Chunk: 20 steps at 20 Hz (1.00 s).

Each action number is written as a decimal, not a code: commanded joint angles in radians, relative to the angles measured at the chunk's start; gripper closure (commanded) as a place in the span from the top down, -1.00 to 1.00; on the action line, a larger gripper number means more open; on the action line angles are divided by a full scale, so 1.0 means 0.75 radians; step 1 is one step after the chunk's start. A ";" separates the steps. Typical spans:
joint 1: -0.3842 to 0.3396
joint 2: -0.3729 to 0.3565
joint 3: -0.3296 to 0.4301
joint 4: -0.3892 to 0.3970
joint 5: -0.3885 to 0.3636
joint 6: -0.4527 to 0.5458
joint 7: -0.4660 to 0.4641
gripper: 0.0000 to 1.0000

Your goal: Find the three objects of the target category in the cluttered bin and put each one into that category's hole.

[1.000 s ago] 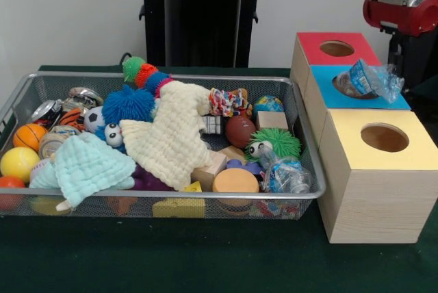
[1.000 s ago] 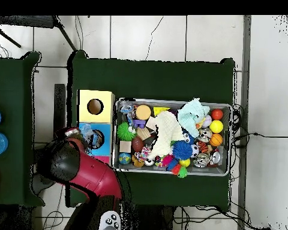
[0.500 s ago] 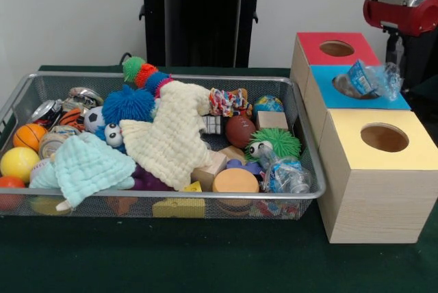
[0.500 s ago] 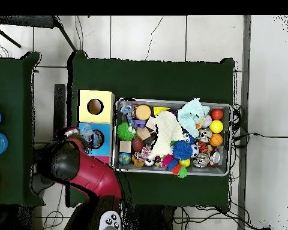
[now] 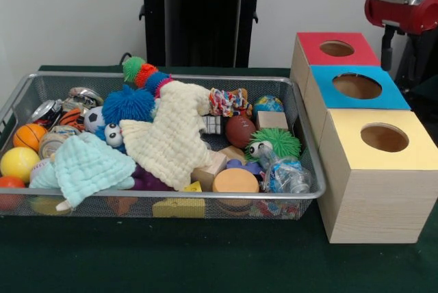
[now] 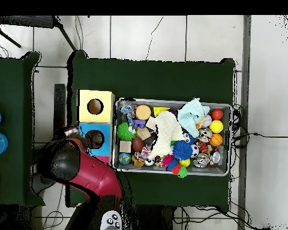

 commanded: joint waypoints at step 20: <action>0.152 0.149 -0.463 -0.337 -0.327 0.335 0.126 1.00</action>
